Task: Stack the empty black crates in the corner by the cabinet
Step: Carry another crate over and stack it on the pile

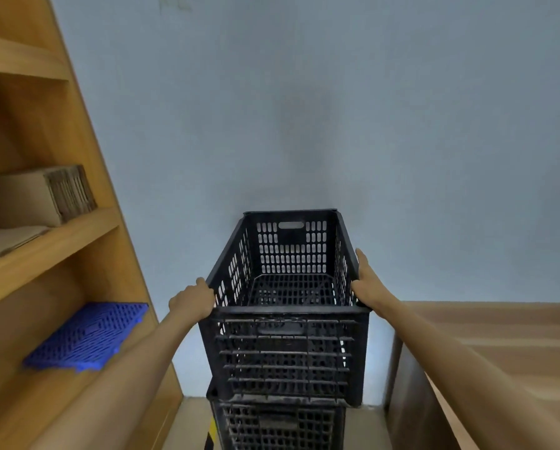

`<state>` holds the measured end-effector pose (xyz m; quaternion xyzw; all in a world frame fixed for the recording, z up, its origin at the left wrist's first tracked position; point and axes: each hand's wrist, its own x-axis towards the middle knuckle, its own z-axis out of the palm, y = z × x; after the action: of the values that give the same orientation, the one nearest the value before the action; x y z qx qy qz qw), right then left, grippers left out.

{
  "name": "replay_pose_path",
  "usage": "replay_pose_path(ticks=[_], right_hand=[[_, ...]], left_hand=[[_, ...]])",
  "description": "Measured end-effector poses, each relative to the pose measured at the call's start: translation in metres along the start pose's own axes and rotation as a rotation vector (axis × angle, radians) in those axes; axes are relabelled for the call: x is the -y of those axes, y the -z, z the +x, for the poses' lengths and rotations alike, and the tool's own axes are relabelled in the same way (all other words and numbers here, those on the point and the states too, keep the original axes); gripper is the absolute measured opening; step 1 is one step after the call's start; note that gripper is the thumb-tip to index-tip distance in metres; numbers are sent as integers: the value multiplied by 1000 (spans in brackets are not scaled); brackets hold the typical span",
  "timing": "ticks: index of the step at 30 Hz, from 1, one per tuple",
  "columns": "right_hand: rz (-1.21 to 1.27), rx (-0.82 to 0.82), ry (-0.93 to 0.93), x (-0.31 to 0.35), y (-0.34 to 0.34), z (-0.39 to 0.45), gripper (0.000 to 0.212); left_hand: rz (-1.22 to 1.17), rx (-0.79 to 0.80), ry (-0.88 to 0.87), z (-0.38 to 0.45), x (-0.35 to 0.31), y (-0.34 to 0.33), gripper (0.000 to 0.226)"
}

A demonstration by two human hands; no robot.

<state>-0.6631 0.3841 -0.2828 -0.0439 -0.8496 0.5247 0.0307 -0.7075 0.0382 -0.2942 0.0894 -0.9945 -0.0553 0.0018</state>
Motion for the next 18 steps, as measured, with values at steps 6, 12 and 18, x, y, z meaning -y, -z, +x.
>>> replay_pose_path(ticks=[6, 12, 18], right_hand=[[16, 31, 60, -9, 5, 13, 80], [-34, 68, 68, -13, 14, 32, 86], [-9, 42, 6, -15, 11, 39, 86]], left_hand=[[-2, -23, 11, -6, -2, 0, 36], [-60, -39, -2, -5, 0, -5, 33], [-58, -60, -61, 0, -1, 12, 30]])
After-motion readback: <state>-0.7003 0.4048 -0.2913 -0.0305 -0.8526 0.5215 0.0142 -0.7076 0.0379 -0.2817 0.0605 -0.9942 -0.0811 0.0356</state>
